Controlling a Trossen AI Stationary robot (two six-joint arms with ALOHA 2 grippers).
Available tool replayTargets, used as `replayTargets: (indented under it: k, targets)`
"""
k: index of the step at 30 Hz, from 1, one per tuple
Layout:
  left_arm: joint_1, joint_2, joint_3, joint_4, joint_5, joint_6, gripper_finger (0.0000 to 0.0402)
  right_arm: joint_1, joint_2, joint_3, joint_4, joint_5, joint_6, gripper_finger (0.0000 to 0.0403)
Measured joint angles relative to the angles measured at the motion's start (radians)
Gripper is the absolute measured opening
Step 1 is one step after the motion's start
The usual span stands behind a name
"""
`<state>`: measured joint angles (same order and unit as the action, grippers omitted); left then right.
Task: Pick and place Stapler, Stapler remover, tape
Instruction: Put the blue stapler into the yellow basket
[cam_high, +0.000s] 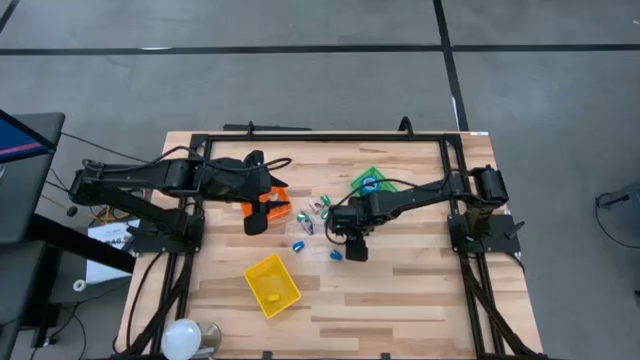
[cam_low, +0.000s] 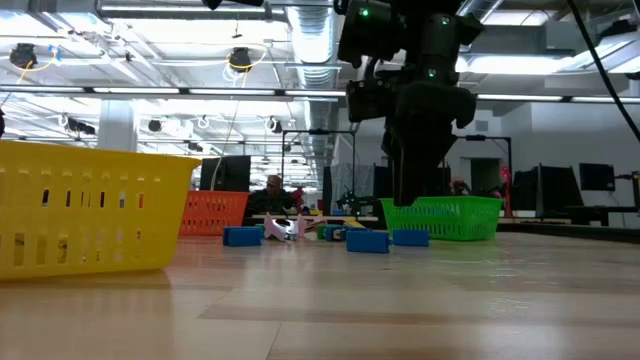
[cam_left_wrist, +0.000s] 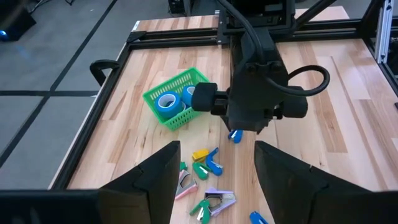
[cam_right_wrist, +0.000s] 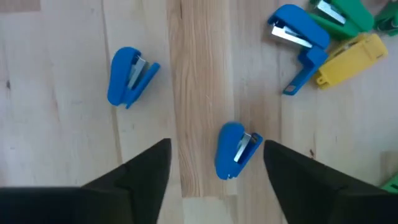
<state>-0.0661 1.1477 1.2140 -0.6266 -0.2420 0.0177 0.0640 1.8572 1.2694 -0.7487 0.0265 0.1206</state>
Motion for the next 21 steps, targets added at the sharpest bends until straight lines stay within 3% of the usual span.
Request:
replayTargets:
  k: [5,21]
  targets:
    - [0.0,0.0,0.0,0.0,0.0,0.0,0.0195,-0.018,0.0,-0.043,0.078,-0.023,-0.007,0.027]
    - [0.0,0.0,0.0,0.0,0.0,0.0,0.0195,-0.037,0.0,-0.143,0.128,-0.017,0.029,0.027]
